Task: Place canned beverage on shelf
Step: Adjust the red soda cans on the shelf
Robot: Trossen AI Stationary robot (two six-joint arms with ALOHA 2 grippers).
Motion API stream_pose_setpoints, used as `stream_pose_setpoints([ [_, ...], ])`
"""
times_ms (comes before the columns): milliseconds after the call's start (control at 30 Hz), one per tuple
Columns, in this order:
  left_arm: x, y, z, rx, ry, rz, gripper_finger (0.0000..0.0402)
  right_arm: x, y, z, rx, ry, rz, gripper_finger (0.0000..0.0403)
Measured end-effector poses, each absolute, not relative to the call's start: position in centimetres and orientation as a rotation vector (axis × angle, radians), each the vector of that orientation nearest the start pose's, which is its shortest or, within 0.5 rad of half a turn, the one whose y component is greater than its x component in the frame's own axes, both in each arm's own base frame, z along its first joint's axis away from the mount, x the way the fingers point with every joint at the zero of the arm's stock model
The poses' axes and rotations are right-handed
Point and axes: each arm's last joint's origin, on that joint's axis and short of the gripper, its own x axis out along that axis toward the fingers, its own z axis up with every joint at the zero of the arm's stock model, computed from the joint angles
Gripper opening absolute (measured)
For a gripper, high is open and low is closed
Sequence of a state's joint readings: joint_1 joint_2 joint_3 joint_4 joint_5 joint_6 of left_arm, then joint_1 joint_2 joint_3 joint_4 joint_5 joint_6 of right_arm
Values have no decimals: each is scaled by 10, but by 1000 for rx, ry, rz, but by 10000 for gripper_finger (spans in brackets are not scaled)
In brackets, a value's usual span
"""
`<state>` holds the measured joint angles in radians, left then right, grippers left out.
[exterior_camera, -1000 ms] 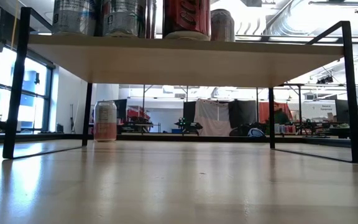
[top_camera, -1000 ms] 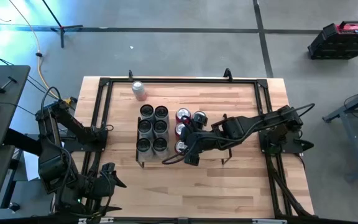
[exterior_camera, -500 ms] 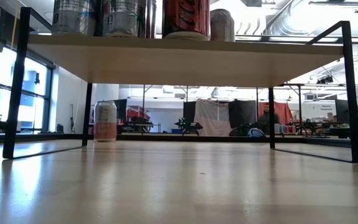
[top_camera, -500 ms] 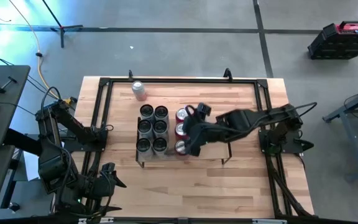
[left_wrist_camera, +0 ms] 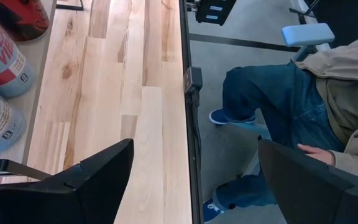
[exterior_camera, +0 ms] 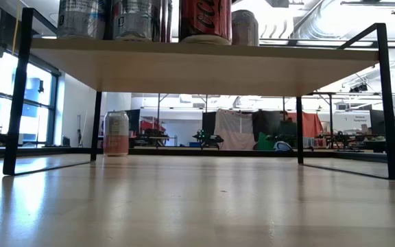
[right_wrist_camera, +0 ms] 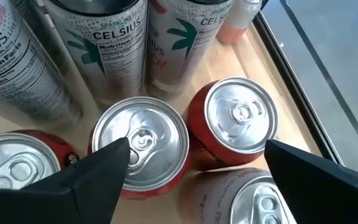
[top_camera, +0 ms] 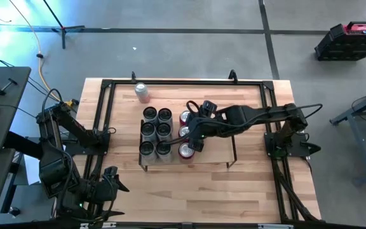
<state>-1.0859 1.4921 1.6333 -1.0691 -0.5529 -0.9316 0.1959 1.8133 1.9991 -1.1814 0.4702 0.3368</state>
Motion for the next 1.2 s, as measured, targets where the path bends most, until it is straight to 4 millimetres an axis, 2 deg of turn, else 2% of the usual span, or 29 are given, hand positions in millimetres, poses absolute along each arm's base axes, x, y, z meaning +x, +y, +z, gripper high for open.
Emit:
stream_pose_setpoints([
  [300,148,-248,387,-196,779,-151,335,359,59,386,-5,887,-393,362],
  [600,148,-248,387,-196,779,-151,335,357,60,400,-8,839,-396,362],
  [800,148,-248,387,-196,779,-150,335,360,53,387,-2,873,-449,362],
  [1200,148,-248,387,-196,779,-151,335,357,53,387,14,897,-424,362],
])
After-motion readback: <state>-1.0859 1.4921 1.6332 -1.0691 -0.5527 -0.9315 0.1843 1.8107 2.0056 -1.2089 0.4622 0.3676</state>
